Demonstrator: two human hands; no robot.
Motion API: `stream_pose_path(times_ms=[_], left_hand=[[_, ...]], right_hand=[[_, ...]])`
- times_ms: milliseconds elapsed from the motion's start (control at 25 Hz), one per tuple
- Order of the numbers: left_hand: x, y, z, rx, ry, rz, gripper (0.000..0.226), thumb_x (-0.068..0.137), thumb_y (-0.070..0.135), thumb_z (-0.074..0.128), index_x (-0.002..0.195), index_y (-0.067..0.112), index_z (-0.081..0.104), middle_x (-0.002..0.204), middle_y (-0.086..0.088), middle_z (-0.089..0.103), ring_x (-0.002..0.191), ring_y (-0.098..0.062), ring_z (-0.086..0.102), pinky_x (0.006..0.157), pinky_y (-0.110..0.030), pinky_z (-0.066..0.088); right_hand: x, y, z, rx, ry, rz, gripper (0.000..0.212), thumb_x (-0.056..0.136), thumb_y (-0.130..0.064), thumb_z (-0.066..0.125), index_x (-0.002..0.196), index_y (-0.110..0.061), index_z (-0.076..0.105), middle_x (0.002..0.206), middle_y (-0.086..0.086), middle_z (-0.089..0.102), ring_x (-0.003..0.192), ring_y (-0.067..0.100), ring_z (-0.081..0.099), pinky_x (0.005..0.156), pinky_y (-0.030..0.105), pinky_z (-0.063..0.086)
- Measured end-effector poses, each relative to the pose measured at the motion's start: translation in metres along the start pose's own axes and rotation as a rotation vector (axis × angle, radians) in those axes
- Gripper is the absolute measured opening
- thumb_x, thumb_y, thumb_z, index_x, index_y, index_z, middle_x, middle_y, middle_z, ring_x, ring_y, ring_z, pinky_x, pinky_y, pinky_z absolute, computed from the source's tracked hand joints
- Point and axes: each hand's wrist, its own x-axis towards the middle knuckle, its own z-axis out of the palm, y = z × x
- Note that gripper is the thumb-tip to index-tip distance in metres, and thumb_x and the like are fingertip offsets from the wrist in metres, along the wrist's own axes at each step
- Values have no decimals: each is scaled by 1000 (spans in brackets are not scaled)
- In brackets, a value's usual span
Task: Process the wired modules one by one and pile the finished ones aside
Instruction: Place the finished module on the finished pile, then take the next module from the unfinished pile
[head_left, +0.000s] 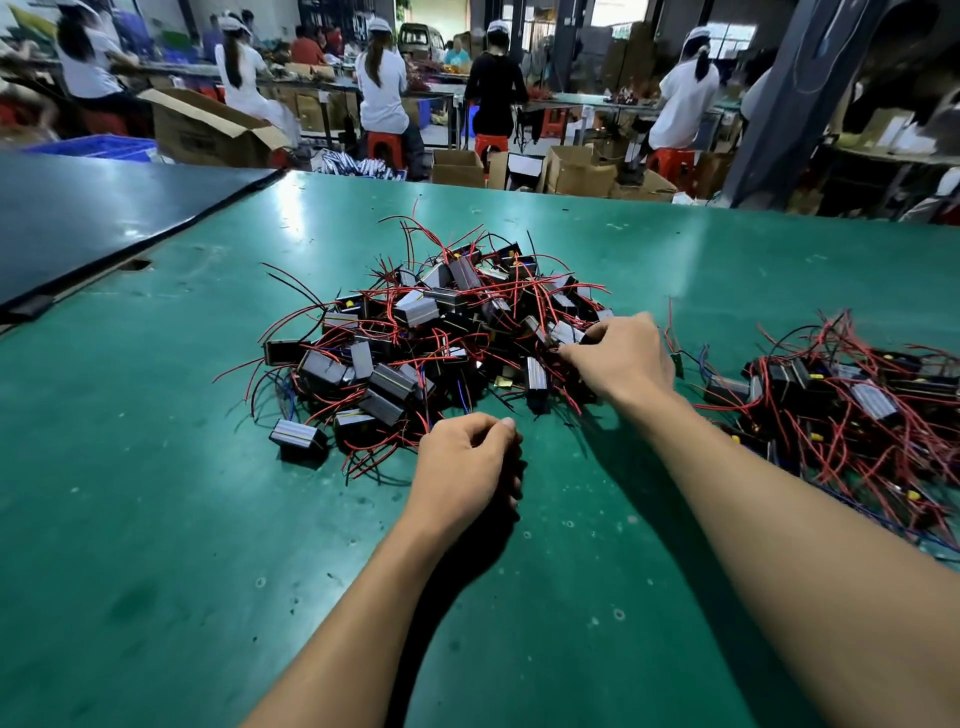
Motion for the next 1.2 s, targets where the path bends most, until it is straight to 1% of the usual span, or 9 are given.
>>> stream_pose_path(times_ms=[120,280,440,560,800,960,1040,1120,1200], left_hand=[[-3,1,-1,23,-19,21,29,100,16,54,87,-7,66,68,-19,63,52,-23,59,46,-28,51],[-4,4,-3,56,-43,52,32,101,16,52,87,-9,65,64,-17,62,47,-18,57,44,-25,49],[-6,4,-4,76,-56,60,31,101,18,52,87,-7,65,67,-17,64,50,-17,59,46,-24,50],[-7,3,-4,98,-57,68,31,101,19,53,86,-4,67,72,-23,66,53,-20,60,49,-25,51],[-6,1,-3,121,-44,67,31,100,22,54,83,0,68,70,-20,67,52,-19,60,50,-27,50],[-5,0,-3,130,-33,77,31,100,22,54,83,0,69,72,-24,69,54,-25,63,57,-35,51],[-5,-1,-2,105,-26,67,30,99,21,55,83,0,69,74,-26,68,54,-25,62,54,-33,51],[-5,-1,-2,79,-17,44,29,99,21,57,82,1,70,76,-25,69,53,-22,60,50,-27,50],[-4,-1,-1,97,-9,40,28,98,22,58,82,5,72,75,-21,71,52,-18,60,48,-23,49]], right_hand=[[-2,-4,-25,46,95,-29,32,82,-41,69,111,-27,73,115,7,51,106,32,60,88,35,44],[-6,-12,-52,128,188,-107,42,84,-47,68,119,-24,69,114,6,67,102,29,64,88,36,50],[-15,-17,-58,277,182,-112,37,84,-48,70,114,-27,68,100,-1,73,89,20,65,70,28,45],[-23,-16,-61,397,288,-196,30,86,-47,71,109,-27,68,95,-5,74,84,15,68,71,29,53],[-16,-8,-71,531,454,-273,27,89,-44,68,99,-20,63,91,-5,68,83,15,64,75,29,48],[-8,0,-69,633,236,-99,23,91,-40,65,96,-21,53,95,3,70,82,26,70,77,39,55],[-8,8,-67,603,14,34,22,91,-34,65,102,-18,54,92,8,75,69,23,70,62,34,53],[-11,17,-65,553,-211,124,16,92,-26,63,100,-14,57,84,9,76,52,17,63,47,23,42],[-17,24,-65,549,-389,205,10,94,-22,62,95,-12,60,76,7,73,43,13,57,45,18,35]])
